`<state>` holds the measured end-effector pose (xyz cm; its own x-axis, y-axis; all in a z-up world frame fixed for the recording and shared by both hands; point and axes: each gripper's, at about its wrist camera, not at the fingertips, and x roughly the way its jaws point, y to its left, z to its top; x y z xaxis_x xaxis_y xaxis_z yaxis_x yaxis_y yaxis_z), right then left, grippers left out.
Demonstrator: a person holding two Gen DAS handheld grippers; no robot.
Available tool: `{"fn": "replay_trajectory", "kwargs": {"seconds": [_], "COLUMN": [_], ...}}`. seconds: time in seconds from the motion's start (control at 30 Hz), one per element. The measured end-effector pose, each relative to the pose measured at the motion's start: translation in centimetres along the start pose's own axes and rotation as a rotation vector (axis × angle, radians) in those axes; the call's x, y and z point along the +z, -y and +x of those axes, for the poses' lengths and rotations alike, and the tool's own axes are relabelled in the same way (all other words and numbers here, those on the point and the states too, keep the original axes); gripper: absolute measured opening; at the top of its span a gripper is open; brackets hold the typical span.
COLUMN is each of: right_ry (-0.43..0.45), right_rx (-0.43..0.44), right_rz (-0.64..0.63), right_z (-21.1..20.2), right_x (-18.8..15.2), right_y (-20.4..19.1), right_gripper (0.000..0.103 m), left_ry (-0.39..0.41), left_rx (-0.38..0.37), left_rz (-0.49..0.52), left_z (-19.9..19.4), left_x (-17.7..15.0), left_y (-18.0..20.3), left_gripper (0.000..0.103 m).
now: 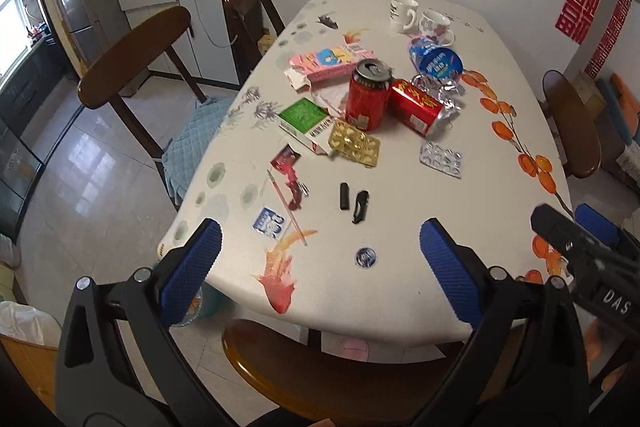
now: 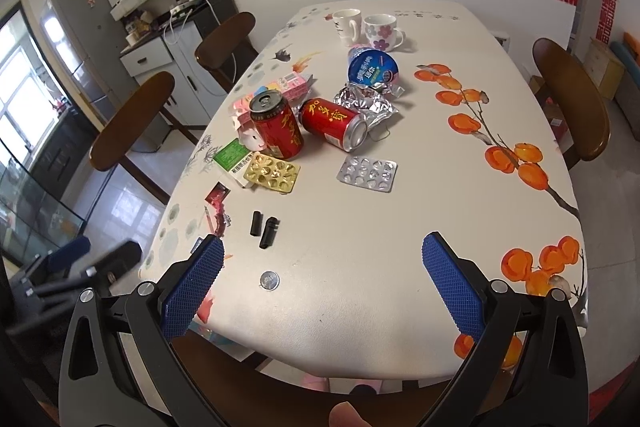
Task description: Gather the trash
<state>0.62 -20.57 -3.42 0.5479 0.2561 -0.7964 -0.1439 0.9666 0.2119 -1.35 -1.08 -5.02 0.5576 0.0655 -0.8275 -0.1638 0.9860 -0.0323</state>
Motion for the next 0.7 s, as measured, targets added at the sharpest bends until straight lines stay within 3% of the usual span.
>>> {"fn": "replay_trajectory", "kwargs": {"seconds": [0.7], "right_ry": [-0.010], "right_rx": [0.073], "right_rz": [-0.033], "right_z": [-0.1], "right_x": [0.5], "right_y": [-0.1], "right_gripper": [0.098], "left_ry": [0.020], "left_rx": [0.027], "left_rz": [0.044], "left_z": [-0.3], "left_x": [1.9], "left_y": [0.6], "left_gripper": [0.097]}}
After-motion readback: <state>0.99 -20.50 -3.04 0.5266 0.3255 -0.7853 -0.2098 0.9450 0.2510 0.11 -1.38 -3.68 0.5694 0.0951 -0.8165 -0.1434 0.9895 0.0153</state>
